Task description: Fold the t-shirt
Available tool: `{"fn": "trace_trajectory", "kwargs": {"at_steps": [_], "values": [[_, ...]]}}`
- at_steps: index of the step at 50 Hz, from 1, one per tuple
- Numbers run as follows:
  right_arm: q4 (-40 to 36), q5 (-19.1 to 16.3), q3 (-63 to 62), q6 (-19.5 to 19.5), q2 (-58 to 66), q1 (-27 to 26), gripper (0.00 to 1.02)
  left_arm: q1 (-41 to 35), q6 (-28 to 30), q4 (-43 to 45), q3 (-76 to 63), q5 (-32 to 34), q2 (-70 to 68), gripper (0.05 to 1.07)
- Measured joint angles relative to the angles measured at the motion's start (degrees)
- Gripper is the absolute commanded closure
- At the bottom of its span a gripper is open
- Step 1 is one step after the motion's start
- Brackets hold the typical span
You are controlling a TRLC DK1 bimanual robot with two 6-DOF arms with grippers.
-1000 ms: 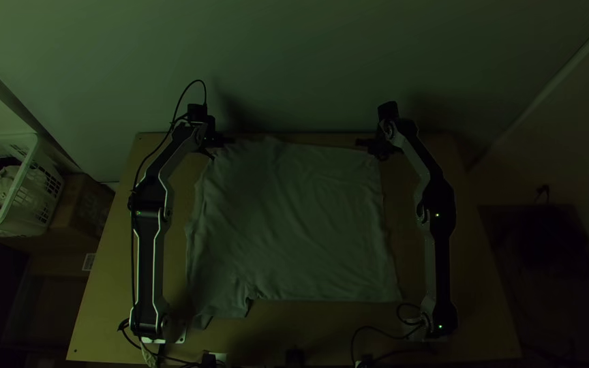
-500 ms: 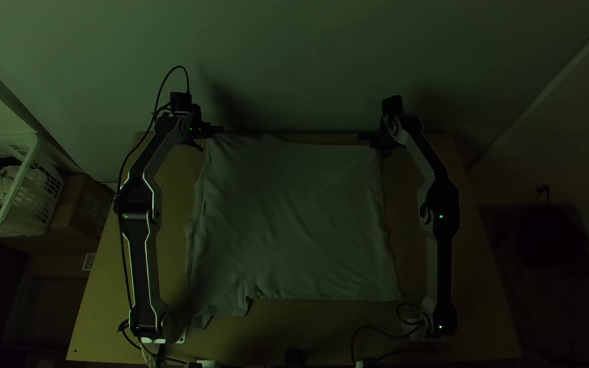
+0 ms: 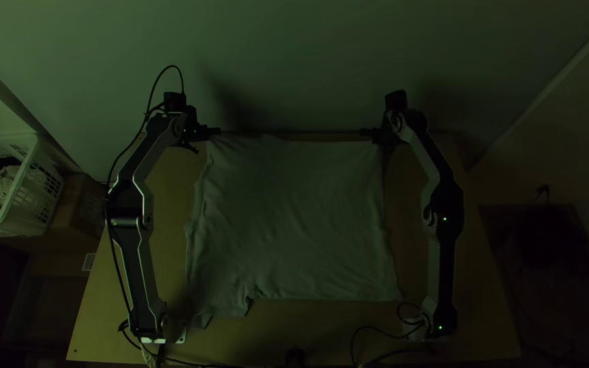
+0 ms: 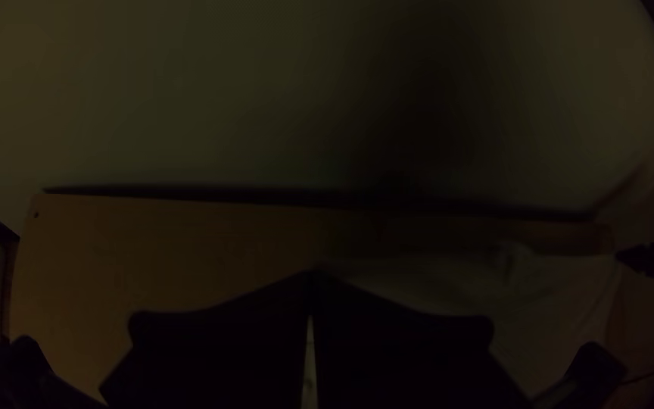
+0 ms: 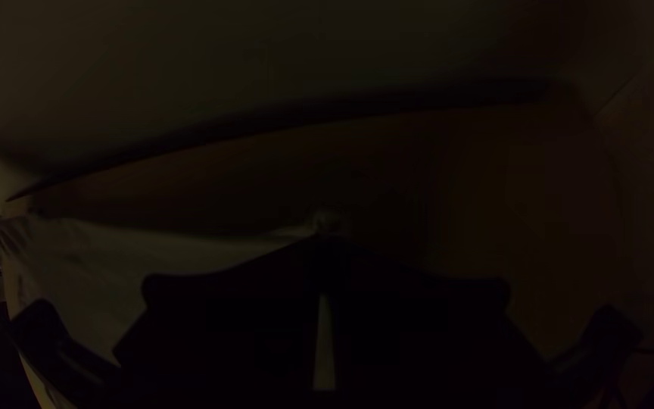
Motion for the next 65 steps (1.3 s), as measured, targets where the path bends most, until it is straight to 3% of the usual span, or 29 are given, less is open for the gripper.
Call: {"fn": "trace_trajectory", "kwargs": {"at_steps": [37, 65], "values": [[-5.2, 0.2, -8.0, -0.9, -5.9, 1.0, 1.0, 1.4, 0.0, 6.1, -24.3, 1.5, -18.3, 1.05], [-1.2, 1.6, -25.3, -0.9, -16.7, 2.3, 1.0, 1.9, 0.0, 9.8, -39.3, 1.9, -29.1, 1.05]]}}
